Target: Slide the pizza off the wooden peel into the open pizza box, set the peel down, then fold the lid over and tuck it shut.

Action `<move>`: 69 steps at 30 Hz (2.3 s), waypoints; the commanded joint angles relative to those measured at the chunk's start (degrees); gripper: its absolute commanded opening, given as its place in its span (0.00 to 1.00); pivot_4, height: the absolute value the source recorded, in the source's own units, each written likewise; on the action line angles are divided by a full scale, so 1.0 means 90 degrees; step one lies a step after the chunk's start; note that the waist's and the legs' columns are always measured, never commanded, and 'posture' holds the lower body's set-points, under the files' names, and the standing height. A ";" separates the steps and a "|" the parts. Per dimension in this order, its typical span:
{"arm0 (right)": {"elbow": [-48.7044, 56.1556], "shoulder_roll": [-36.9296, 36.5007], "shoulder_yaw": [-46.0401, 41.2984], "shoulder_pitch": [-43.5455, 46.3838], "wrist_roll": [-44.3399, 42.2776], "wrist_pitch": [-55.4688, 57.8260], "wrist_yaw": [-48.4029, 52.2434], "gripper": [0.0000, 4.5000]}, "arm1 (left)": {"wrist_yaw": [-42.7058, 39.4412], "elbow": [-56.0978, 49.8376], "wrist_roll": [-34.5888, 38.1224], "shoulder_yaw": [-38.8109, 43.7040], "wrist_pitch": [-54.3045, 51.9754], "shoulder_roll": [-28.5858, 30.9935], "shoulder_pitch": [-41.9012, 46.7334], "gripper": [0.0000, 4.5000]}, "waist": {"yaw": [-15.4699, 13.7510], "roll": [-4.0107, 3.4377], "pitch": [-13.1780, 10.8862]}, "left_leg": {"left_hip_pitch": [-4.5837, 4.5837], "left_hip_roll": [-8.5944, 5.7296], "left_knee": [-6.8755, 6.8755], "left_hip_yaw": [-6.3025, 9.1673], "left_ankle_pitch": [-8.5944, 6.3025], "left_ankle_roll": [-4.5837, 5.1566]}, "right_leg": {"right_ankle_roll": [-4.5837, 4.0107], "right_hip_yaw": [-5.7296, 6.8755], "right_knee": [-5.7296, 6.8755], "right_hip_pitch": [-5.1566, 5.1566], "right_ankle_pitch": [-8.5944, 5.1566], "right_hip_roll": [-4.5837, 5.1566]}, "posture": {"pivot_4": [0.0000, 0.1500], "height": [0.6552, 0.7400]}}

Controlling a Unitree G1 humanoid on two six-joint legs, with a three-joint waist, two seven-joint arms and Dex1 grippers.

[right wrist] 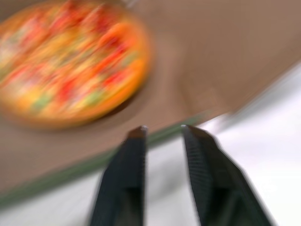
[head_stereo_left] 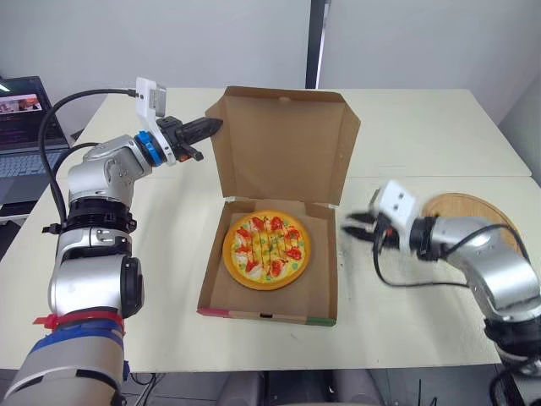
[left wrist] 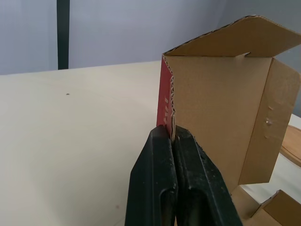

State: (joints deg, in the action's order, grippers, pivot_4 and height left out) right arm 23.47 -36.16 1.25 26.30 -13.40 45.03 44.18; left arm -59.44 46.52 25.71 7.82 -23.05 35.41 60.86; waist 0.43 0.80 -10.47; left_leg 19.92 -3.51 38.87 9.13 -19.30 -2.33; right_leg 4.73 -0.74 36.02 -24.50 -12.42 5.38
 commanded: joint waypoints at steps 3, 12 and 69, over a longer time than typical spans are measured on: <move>-0.0383 0.0651 -0.0396 0.0837 0.0072 -0.0084 -0.1094 0.68 | -0.0031 -0.0594 -0.0032 0.0157 0.0073 -0.0009 -0.0177 0.00 | 0.0032 0.0000 0.0000 | 0.0006 -0.0001 -0.0001 -0.0002 0.0000 0.0000 | -0.0002 -0.0002 0.0001 -0.0010 0.0001 0.0000 | 1.00 1.00; -0.0972 0.1471 -0.0582 0.1850 -0.0083 0.0113 -0.2040 0.68 | 0.0030 -0.0704 -0.0122 0.0221 0.0108 -0.0106 -0.0192 0.00 | 0.0080 -0.0002 0.0001 | 0.0086 -0.0005 0.0012 0.0006 0.0014 -0.0021 | -0.0025 0.0003 0.0025 -0.0097 0.0017 0.0000 | 1.00 1.00; 0.1517 0.2978 -0.0566 0.1591 -0.0828 0.2249 -0.3637 0.01 | 0.3160 -0.6125 0.1554 0.1727 -0.3049 -0.0385 -0.2275 0.00 | 0.0322 -0.0008 0.0007 | 0.0104 0.0011 0.0020 -0.0014 0.0037 -0.0055 | -0.0050 -0.0035 0.0121 -0.0182 0.0032 -0.0005 | 1.00 1.00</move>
State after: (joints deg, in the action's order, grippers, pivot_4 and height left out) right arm 34.30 -10.11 -4.52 40.49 -18.90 64.43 11.24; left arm -31.61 -4.85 36.80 22.16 -49.18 31.29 39.87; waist 3.33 0.73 -10.41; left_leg 20.86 -3.42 39.05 8.98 -18.97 -2.83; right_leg 4.27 -1.06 37.11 -26.13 -12.13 5.33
